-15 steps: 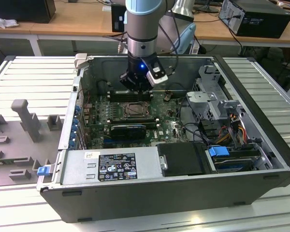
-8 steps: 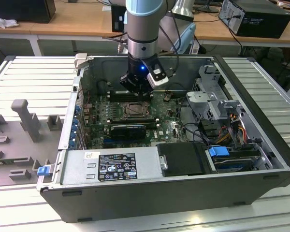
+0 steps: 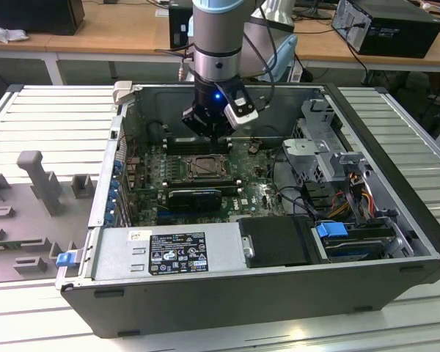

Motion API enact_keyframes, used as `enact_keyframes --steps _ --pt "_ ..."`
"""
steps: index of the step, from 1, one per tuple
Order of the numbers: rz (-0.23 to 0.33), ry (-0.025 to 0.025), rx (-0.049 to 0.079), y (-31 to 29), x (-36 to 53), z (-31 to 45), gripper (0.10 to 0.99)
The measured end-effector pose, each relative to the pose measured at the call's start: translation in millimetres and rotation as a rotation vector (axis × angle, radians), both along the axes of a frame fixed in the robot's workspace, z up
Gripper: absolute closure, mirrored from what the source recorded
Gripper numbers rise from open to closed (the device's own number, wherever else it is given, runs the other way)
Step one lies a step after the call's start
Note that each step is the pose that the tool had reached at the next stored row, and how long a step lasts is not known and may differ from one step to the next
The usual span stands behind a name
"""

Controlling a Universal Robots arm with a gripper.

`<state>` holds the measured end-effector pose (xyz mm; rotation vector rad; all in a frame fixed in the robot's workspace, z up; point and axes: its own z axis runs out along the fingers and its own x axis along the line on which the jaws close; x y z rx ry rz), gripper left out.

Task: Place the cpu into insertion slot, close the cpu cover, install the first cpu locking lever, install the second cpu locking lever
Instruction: 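Install the second cpu locking lever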

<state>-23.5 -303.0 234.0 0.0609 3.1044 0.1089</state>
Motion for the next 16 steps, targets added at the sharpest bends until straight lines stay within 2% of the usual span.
enact_keyframes --steps 3,5,7,9,11,16 --pt "0.000 -0.0001 0.000 -10.0 0.0 -0.9 0.980" --pt "0.000 -0.0001 0.000 -14.1 0.0 -1.0 0.980" --pt "0.000 0.0001 0.000 -15.2 0.0 1.7 0.980" --pt "0.000 0.0000 0.000 -15.8 0.1 7.8 0.980" --pt "0.000 -0.0006 0.000 -18.4 -0.1 8.3 0.980" --pt "0.000 -0.0005 0.000 -36.6 -0.2 6.9 0.980"
